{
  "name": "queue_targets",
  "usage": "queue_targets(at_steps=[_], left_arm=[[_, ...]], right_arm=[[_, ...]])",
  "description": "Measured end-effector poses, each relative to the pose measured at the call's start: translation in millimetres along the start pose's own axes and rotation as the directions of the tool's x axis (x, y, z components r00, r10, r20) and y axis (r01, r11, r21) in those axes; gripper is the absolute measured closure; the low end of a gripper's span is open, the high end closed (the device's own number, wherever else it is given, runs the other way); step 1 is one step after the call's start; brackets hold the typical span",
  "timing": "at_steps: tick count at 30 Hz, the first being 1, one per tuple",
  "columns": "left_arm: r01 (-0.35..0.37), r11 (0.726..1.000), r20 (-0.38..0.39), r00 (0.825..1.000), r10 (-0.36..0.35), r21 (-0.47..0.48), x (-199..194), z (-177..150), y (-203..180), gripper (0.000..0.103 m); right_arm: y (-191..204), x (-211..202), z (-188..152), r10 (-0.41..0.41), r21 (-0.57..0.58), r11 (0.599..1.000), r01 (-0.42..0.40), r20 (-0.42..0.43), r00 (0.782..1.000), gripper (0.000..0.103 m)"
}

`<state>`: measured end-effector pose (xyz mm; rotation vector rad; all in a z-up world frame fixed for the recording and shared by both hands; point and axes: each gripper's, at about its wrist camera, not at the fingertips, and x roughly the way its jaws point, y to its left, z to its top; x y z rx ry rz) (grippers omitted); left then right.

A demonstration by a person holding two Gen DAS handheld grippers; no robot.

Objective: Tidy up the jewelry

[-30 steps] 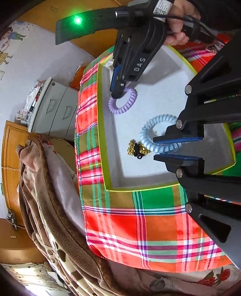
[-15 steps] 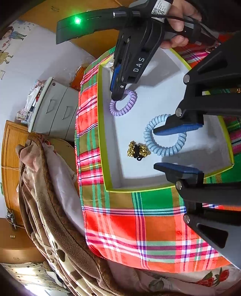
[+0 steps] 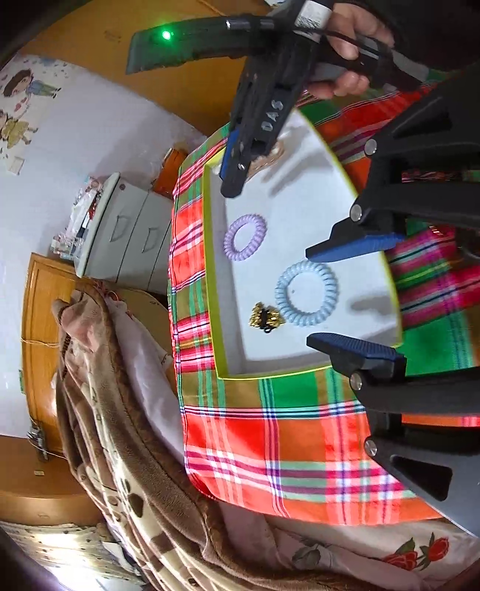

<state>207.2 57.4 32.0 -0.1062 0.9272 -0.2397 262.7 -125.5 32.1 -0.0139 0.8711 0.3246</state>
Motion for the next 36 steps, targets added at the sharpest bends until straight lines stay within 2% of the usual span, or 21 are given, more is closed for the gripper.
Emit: queue_targets(at_steps=[3, 4, 5, 7, 13, 17, 22, 31, 36], left_arm=[[0.027, 1.0, -0.003, 1.0, -0.027, -0.009, -11, -12, 0, 0.061], [0.029, 0.999, -0.005, 1.0, -0.029, -0.014, -14, -17, 1, 0.061], [0.027, 1.0, -0.004, 1.0, -0.027, -0.011, -17, -22, 0, 0.061], [0.019, 1.0, -0.007, 1.0, -0.019, -0.017, -22, -32, 0, 0.061], [0.058, 0.997, -0.02, 0.998, -0.059, -0.047, -35, -61, 2, 0.061], [0.095, 0.992, -0.021, 0.995, -0.097, -0.083, -42, -75, 2, 0.061], [0.109, 0.991, -0.051, 0.992, -0.113, -0.08, -42, -90, -4, 0.061], [0.129, 0.984, -0.099, 0.985, -0.141, -0.121, -35, -111, -4, 0.061], [0.119, 0.986, -0.11, 0.985, -0.132, -0.12, -33, -115, -5, 0.061]], right_arm=[[-5, -21, -12, 0.005, 0.006, 1.0, -0.005, 0.025, 1.0, 0.072], [-8, -30, -18, 0.005, 0.017, 1.0, -0.006, 0.036, 0.999, 0.062], [-11, -35, -23, 0.008, 0.026, 1.0, -0.009, 0.044, 0.999, 0.059], [-17, -48, -36, 0.012, 0.044, 0.999, -0.014, 0.052, 0.999, 0.059], [-25, -72, -76, -0.016, 0.03, 0.999, 0.014, 0.041, 0.999, 0.059], [-29, -82, -103, -0.003, 0.035, 0.999, 0.002, 0.02, 1.0, 0.059], [-24, -86, -131, 0.026, 0.002, 1.0, -0.026, -0.003, 1.0, 0.059], [-14, -82, -154, 0.037, -0.041, 0.998, -0.038, -0.038, 0.999, 0.06], [-6, -76, -158, 0.024, -0.084, 0.996, -0.029, -0.058, 0.998, 0.075]])
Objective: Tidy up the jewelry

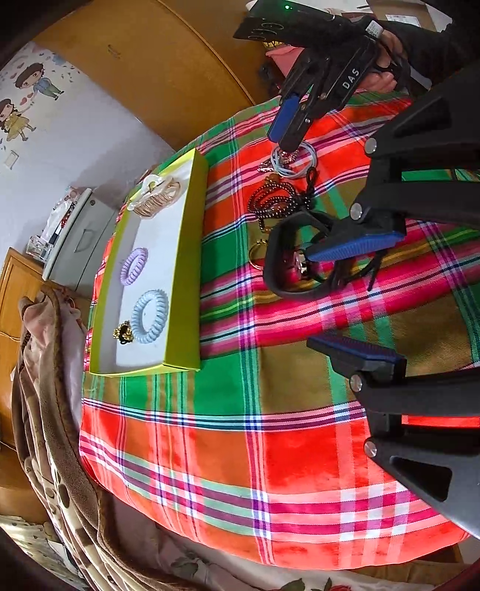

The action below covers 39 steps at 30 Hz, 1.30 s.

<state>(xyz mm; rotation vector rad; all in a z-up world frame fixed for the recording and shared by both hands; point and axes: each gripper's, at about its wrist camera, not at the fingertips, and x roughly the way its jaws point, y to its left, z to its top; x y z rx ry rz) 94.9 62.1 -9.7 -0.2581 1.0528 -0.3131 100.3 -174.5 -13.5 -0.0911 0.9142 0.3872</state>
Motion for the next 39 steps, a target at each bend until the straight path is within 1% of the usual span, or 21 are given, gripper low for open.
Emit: queue_targets(at_steps=[2, 3, 5, 7, 12, 17, 19, 22, 24, 25, 28, 31, 34, 37, 39], left_arm=[[-0.001, 1.0, 0.001, 1.0, 0.001, -0.002, 0, 0, 0, 0.061], [-0.001, 1.0, 0.001, 1.0, 0.001, -0.001, 0, -1, 0, 0.061], [-0.002, 1.0, -0.002, 1.0, 0.002, -0.005, 1, -1, 1, 0.061], [-0.003, 1.0, -0.002, 1.0, 0.002, -0.009, 1, -1, 0, 0.061], [-0.012, 1.0, -0.007, 1.0, 0.012, -0.003, 3, 2, -2, 0.061], [-0.014, 1.0, -0.011, 1.0, 0.014, 0.009, 7, 7, -2, 0.061], [-0.028, 0.999, -0.011, 1.0, 0.028, 0.02, 9, 9, -2, 0.061], [-0.084, 0.994, -0.017, 0.996, 0.085, 0.066, 13, 11, -9, 0.061], [-0.142, 0.985, -0.014, 0.989, 0.144, 0.102, 15, 13, -14, 0.061], [-0.158, 0.982, -0.014, 0.987, 0.16, 0.107, 15, 14, -15, 0.061], [-0.129, 0.987, 0.005, 0.992, 0.129, 0.098, 9, 15, -15, 0.061], [-0.094, 0.995, 0.009, 0.996, 0.094, 0.043, 3, 17, -4, 0.061], [-0.11, 0.993, 0.04, 0.993, 0.109, 0.034, -4, 19, 1, 0.061], [-0.11, 0.993, 0.023, 0.994, 0.109, 0.042, 0, 22, 2, 0.061], [-0.102, 0.992, 0.017, 0.995, 0.101, 0.069, 4, 21, -5, 0.061]], right_arm=[[3, 0, -1, -0.002, -0.011, 1.0, 0.002, 0.001, 1.0, 0.087], [4, 1, -1, -0.001, -0.017, 1.0, 0.001, -0.001, 1.0, 0.089], [5, 1, -1, -0.011, -0.027, 1.0, 0.011, -0.002, 1.0, 0.098], [6, 0, -1, -0.009, -0.032, 0.999, 0.009, 0.0, 1.0, 0.1], [2, -9, 0, 0.013, -0.001, 1.0, -0.013, 0.033, 0.999, 0.101], [-5, -25, 3, 0.043, 0.052, 0.997, -0.049, 0.094, 0.995, 0.101], [-6, -30, 4, 0.042, 0.061, 0.997, -0.048, 0.108, 0.993, 0.101], [-5, -36, 5, 0.043, 0.064, 0.997, -0.052, 0.128, 0.991, 0.101], [-5, -39, 5, 0.045, 0.066, 0.996, -0.055, 0.139, 0.989, 0.101], [-6, -40, 5, 0.047, 0.069, 0.996, -0.057, 0.143, 0.989, 0.101], [-7, -43, 5, 0.047, 0.076, 0.995, -0.059, 0.153, 0.987, 0.101], [-9, -43, 5, 0.054, 0.083, 0.994, -0.067, 0.156, 0.986, 0.101], [-9, -42, 6, 0.056, 0.083, 0.994, -0.07, 0.159, 0.986, 0.101], [-10, -42, 6, 0.063, 0.085, 0.993, -0.077, 0.159, 0.985, 0.101], [-10, -41, 6, 0.064, 0.086, 0.993, -0.078, 0.157, 0.986, 0.101]])
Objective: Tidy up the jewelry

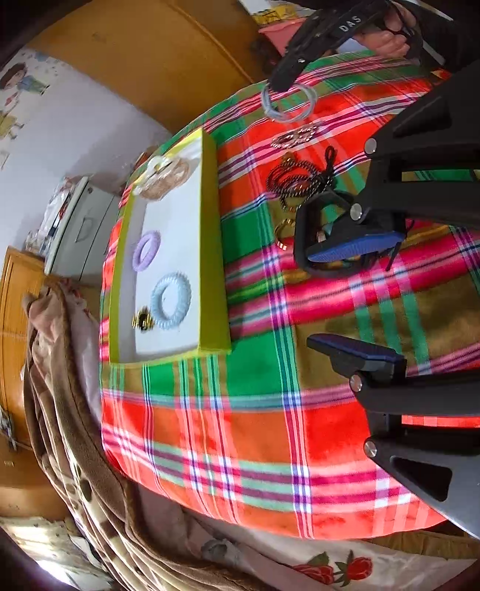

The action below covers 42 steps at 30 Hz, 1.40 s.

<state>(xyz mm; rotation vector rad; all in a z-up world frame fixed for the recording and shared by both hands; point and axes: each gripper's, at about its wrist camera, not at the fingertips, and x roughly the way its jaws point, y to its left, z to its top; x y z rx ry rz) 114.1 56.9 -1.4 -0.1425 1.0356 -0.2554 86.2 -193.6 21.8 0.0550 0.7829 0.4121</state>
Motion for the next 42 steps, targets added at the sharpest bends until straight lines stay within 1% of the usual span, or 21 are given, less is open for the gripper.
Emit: queue_targets(at_steps=[1, 6, 10, 11, 13, 14, 15, 17, 18, 19, 20, 22, 25, 30, 38, 42], left_arm=[[0.002, 1.0, -0.009, 1.0, -0.002, 0.014, 3, 0, -3, 0.061], [-0.047, 0.997, -0.046, 0.998, 0.05, 0.056, 15, -1, -9, 0.061], [-0.102, 0.988, -0.045, 0.993, 0.108, 0.119, 18, 1, -17, 0.068], [-0.108, 0.986, -0.046, 0.992, 0.115, 0.131, 19, 1, -19, 0.069], [-0.12, 0.98, -0.04, 0.991, 0.127, 0.159, 20, 0, -24, 0.077], [-0.123, 0.977, -0.035, 0.991, 0.131, 0.176, 21, -1, -27, 0.078], [-0.123, 0.974, -0.031, 0.991, 0.131, 0.188, 21, -2, -29, 0.082], [-0.118, 0.974, -0.028, 0.992, 0.126, 0.194, 22, -2, -31, 0.086], [-0.115, 0.975, -0.03, 0.992, 0.123, 0.189, 22, -2, -31, 0.092], [-0.107, 0.976, -0.031, 0.993, 0.115, 0.187, 22, -2, -31, 0.094], [-0.105, 0.977, -0.029, 0.993, 0.112, 0.187, 22, -3, -32, 0.094], [-0.111, 0.976, -0.022, 0.993, 0.117, 0.187, 21, -4, -33, 0.097], [-0.102, 0.981, -0.018, 0.994, 0.106, 0.168, 18, -4, -30, 0.097], [-0.088, 0.988, 0.016, 0.996, 0.086, 0.128, 6, -3, -26, 0.097], [-0.071, 0.991, 0.052, 0.996, 0.066, 0.113, -12, 1, -23, 0.097], [-0.074, 0.991, 0.065, 0.996, 0.067, 0.11, -19, 3, -22, 0.097]], right_arm=[[0, 1, 0, 0.0, 0.0, 1.0, 0.0, -0.003, 1.0, 0.101], [-1, 0, 0, 0.003, 0.005, 1.0, -0.003, 0.0, 1.0, 0.101], [-2, 1, 1, 0.007, 0.01, 1.0, -0.007, 0.002, 1.0, 0.101], [-2, 2, 1, 0.007, 0.011, 1.0, -0.007, 0.002, 1.0, 0.101], [-2, 3, 1, 0.011, 0.012, 1.0, -0.011, 0.0, 1.0, 0.101], [-2, 4, 1, 0.011, 0.013, 1.0, -0.011, -0.001, 1.0, 0.101], [-2, 4, 1, 0.012, 0.016, 1.0, -0.012, -0.001, 1.0, 0.101], [-3, 5, 0, 0.012, 0.021, 1.0, -0.012, -0.001, 1.0, 0.101], [-3, 5, 0, 0.011, 0.021, 1.0, -0.011, -0.001, 1.0, 0.101], [-4, 5, 0, 0.011, 0.023, 1.0, -0.011, -0.002, 1.0, 0.101], [-4, 5, 0, 0.012, 0.024, 1.0, -0.012, -0.003, 1.0, 0.101], [-3, 5, 0, 0.01, 0.024, 1.0, -0.01, -0.004, 1.0, 0.101], [-2, 6, 0, 0.009, 0.023, 1.0, -0.009, -0.004, 1.0, 0.101], [1, 4, 0, 0.01, 0.024, 1.0, -0.01, 0.0, 1.0, 0.101], [5, -1, 4, 0.003, 0.022, 1.0, -0.004, 0.016, 1.0, 0.101], [7, -4, 7, 0.002, 0.022, 1.0, -0.002, 0.026, 1.0, 0.101]])
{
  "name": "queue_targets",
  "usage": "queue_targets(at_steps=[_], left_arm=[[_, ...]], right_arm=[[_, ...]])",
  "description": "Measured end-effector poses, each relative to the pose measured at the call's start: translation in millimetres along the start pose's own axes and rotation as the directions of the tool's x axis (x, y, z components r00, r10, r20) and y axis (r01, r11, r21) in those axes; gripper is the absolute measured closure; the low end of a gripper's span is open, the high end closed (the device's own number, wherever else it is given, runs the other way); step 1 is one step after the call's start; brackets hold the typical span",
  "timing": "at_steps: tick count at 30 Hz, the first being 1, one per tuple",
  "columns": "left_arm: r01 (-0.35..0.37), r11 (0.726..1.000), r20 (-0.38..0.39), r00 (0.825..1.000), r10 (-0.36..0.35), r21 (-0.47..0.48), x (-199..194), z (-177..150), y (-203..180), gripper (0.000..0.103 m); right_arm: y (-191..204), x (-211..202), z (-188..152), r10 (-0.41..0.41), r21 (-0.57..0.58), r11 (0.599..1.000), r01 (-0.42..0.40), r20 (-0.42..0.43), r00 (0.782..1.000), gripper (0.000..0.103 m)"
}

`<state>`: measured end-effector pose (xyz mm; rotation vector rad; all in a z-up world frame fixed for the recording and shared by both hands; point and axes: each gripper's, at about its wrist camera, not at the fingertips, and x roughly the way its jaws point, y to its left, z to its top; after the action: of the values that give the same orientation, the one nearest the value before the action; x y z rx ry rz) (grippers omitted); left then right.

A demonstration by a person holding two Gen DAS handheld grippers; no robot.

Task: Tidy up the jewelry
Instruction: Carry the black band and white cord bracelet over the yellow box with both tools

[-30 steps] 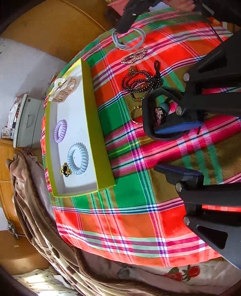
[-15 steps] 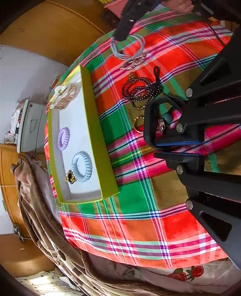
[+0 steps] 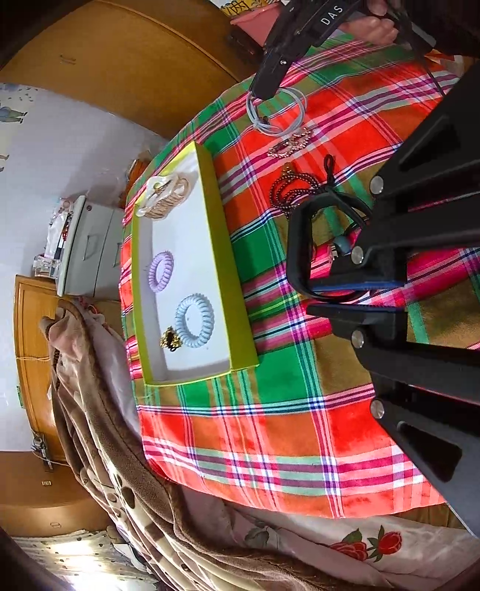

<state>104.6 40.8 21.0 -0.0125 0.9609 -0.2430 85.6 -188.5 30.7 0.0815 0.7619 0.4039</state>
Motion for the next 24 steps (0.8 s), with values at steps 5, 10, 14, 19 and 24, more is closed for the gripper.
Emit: queue_targets(at_steps=[5, 10, 14, 19, 24], left_arm=[[0.004, 1.0, 0.018, 1.0, -0.004, -0.012, -7, 8, 5, 0.097], [0.011, 0.999, 0.033, 0.999, -0.01, -0.032, -9, 24, 13, 0.097], [0.009, 0.999, 0.052, 0.999, -0.007, -0.046, -7, 38, 21, 0.097], [0.022, 0.998, 0.066, 0.998, -0.017, -0.067, 0, 63, 31, 0.097], [0.038, 0.996, 0.06, 0.998, -0.033, -0.083, 18, 90, 36, 0.097]], right_arm=[[2, -4, 11, -0.002, 0.003, 1.0, 0.002, 0.023, 1.0, 0.101], [3, 0, 27, -0.006, 0.008, 1.0, 0.006, 0.046, 0.999, 0.101], [5, 9, 44, -0.012, 0.008, 1.0, 0.011, 0.056, 0.998, 0.101], [4, 29, 62, -0.032, 0.018, 0.999, 0.031, 0.045, 0.998, 0.101], [-4, 55, 74, -0.044, 0.047, 0.998, 0.043, 0.023, 0.999, 0.101]])
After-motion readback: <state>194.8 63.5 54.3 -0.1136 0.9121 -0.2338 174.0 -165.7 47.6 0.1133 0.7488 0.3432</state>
